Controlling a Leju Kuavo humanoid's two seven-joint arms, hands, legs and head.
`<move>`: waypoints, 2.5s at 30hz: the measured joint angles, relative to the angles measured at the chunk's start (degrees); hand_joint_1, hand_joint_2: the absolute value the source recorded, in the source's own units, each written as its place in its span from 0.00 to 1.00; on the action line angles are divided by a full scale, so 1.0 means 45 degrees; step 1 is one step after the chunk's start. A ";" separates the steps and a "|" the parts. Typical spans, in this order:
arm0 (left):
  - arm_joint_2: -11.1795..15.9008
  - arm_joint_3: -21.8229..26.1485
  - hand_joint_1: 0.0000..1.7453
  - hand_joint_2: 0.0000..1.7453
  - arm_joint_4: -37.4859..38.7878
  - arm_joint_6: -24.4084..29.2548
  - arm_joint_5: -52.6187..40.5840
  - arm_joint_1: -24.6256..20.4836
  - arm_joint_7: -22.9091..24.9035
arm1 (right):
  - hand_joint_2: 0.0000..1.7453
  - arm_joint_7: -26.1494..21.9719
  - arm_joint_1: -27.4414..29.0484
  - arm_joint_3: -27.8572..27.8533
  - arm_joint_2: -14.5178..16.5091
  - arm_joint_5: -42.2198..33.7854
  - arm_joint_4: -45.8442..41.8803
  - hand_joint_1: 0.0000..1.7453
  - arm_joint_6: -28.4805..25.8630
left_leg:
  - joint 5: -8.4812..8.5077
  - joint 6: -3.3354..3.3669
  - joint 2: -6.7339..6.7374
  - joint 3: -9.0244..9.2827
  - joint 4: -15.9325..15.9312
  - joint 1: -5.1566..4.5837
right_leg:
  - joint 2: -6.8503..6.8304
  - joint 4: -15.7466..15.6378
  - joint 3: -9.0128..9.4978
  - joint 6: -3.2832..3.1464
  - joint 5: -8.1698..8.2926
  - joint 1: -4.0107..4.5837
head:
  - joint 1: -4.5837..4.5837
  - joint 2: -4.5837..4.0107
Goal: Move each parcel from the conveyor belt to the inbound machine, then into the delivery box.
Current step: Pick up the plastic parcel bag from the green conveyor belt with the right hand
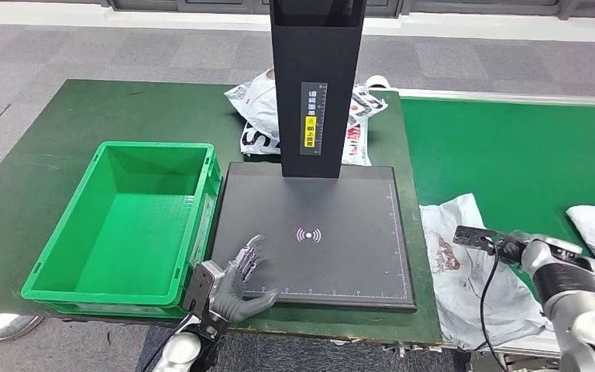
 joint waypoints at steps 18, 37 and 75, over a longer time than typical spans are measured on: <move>0.0000 0.0000 0.00 1.00 -0.0436 0.0103 -0.0046 0.0369 0.0045 | 1.00 0.0200 0.0006 -0.0533 0.0266 -0.2468 -0.0053 1.00 -0.1034 | 0.0000 0.0000 0.0000 -0.0001 0.0000 0.0000 | 0.0000 0.0001 0.0000 0.0000 0.0000 0.0000 | 0.0000 0.0000; 0.0001 0.0005 0.00 1.00 -0.0668 0.0605 -0.0062 0.0557 0.0106 | 1.00 -0.1008 -0.0013 -0.2714 0.0540 -0.6202 -0.0701 1.00 -0.1063 | 0.0000 0.0000 -0.0001 -0.0003 -0.0001 0.0000 | -0.0002 0.0002 0.0001 0.0000 0.0000 0.0000 | 0.0000 0.0000; -0.0271 0.0392 0.00 1.00 -0.0480 0.1088 -0.0410 0.0500 -0.0369 | 1.00 -0.0673 -0.1008 0.3173 0.5602 -1.3655 -0.6781 0.09 -0.2275 | 0.0022 -0.0047 0.0076 0.0014 -0.0011 0.0056 | 0.0082 0.0017 -0.0028 -0.0031 0.0009 0.0051 | -0.0006 0.0000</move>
